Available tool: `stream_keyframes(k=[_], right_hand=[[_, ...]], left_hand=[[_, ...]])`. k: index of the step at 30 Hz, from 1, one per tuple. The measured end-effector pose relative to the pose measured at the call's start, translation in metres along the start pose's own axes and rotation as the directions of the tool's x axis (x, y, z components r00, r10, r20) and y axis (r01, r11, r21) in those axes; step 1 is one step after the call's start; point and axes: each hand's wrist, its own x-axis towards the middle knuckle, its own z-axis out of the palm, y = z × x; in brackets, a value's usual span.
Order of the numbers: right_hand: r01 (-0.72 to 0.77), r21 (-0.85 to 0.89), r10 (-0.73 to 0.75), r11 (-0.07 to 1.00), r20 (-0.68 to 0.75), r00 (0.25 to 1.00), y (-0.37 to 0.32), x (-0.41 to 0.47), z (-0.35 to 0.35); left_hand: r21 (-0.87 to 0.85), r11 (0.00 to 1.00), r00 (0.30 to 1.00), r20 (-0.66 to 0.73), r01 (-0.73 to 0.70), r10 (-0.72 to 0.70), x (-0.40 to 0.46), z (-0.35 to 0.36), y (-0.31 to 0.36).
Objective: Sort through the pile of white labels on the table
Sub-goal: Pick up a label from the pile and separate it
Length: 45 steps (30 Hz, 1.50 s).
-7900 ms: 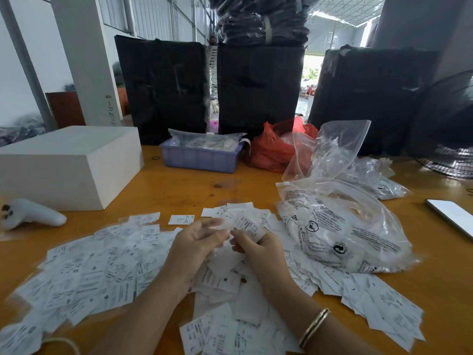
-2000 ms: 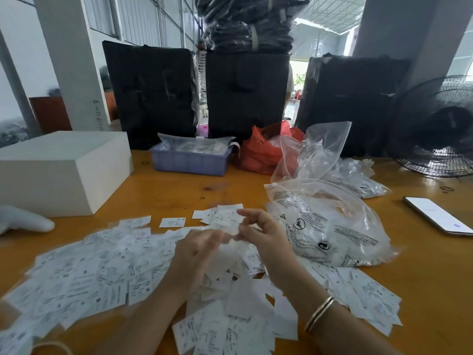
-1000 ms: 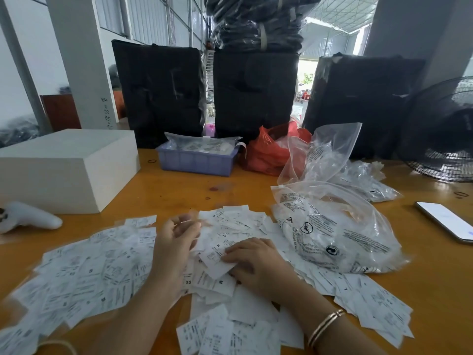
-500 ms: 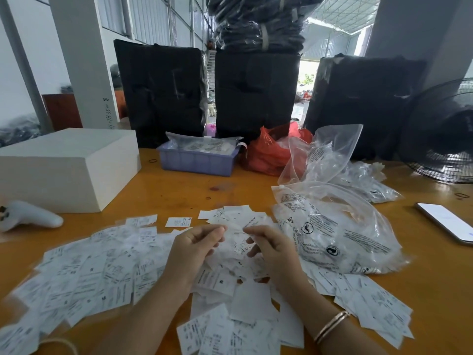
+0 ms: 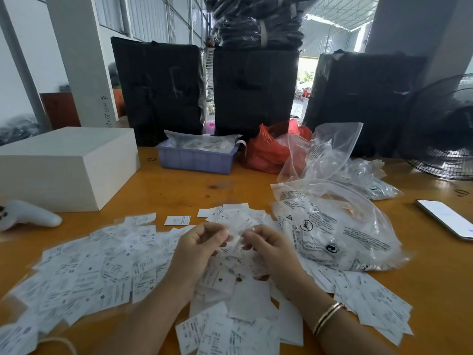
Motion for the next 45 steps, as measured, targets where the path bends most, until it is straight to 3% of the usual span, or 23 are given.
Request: stream_keyframes(k=[6,9,15,20,26,36,42,45], right_hand=[[0.009,-0.063,-0.007,0.998,0.030,1.000,0.001,-0.001,0.004],[0.022,-0.105,-0.019,0.994,0.035,0.999,0.003,0.000,0.003],[0.027,-0.160,-0.027,0.987,0.001,1.000,0.002,-0.001,0.006],[0.056,0.023,-0.052,0.998,-0.121,0.991,0.002,0.000,-0.001],[0.052,0.225,-0.033,0.973,-0.087,0.996,0.009,0.001,-0.004],[-0.024,0.173,0.017,0.985,0.046,0.999,0.005,-0.003,-0.001],[0.016,0.221,-0.017,0.975,0.002,1.000,0.004,-0.003,-0.005],[0.012,0.146,-0.016,0.989,0.031,0.999,0.004,-0.005,-0.002]], left_hand=[[0.011,0.999,0.980,0.197,0.036,-0.038,-0.004,0.000,0.006],[0.032,0.998,0.971,0.231,0.049,-0.055,-0.002,-0.002,0.005],[-0.034,0.994,0.973,0.209,0.104,-0.095,-0.001,-0.004,0.002],[-0.174,0.973,0.984,0.118,0.155,-0.135,0.003,-0.005,0.000],[-0.288,0.945,0.987,-0.011,0.152,-0.162,0.005,-0.006,0.003],[-0.309,0.944,0.992,-0.009,0.115,-0.123,0.004,-0.004,0.003],[-0.327,0.937,0.989,-0.026,0.127,-0.144,0.005,-0.005,0.003],[-0.322,0.937,0.989,-0.013,0.133,-0.144,0.005,-0.004,0.003]])
